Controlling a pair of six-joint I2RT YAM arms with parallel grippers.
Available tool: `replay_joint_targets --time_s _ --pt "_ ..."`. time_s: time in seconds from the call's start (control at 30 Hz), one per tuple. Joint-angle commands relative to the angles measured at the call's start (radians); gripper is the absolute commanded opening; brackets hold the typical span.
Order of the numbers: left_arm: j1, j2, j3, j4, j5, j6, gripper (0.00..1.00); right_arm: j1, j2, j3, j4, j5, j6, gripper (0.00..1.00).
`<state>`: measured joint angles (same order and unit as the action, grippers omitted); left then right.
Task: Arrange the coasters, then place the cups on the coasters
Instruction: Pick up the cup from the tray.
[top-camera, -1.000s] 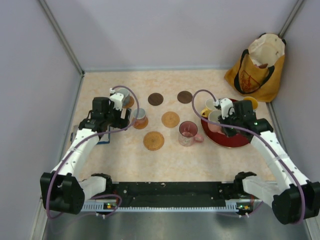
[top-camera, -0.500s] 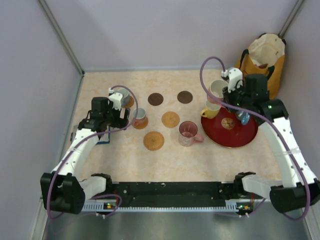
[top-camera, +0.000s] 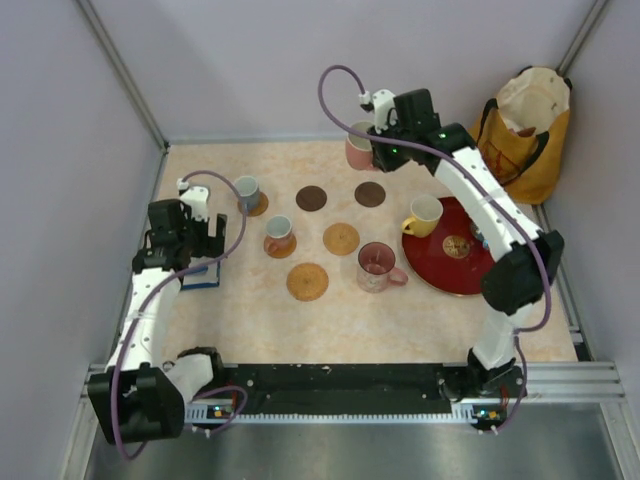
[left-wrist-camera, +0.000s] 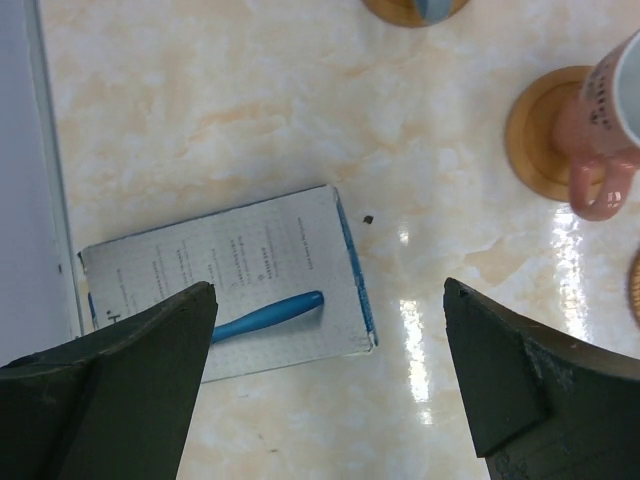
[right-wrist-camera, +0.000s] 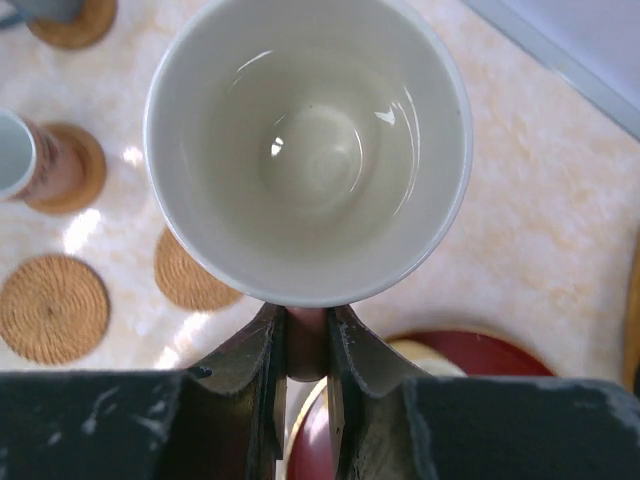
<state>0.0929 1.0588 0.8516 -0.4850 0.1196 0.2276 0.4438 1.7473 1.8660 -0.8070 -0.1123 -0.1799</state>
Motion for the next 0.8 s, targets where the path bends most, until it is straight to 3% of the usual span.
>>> replay_joint_targets --time_s 0.0,0.23,0.77 --pt "0.033 -0.048 -0.054 0.013 -0.041 0.015 0.99 0.051 0.159 0.260 0.131 0.014 0.078 0.00" --pt "0.099 -0.126 -0.120 0.037 0.021 0.029 0.99 0.144 0.394 0.462 0.137 0.062 0.129 0.00" --pt "0.166 -0.163 -0.137 0.042 0.120 0.022 0.98 0.199 0.569 0.482 0.170 0.105 0.145 0.00"
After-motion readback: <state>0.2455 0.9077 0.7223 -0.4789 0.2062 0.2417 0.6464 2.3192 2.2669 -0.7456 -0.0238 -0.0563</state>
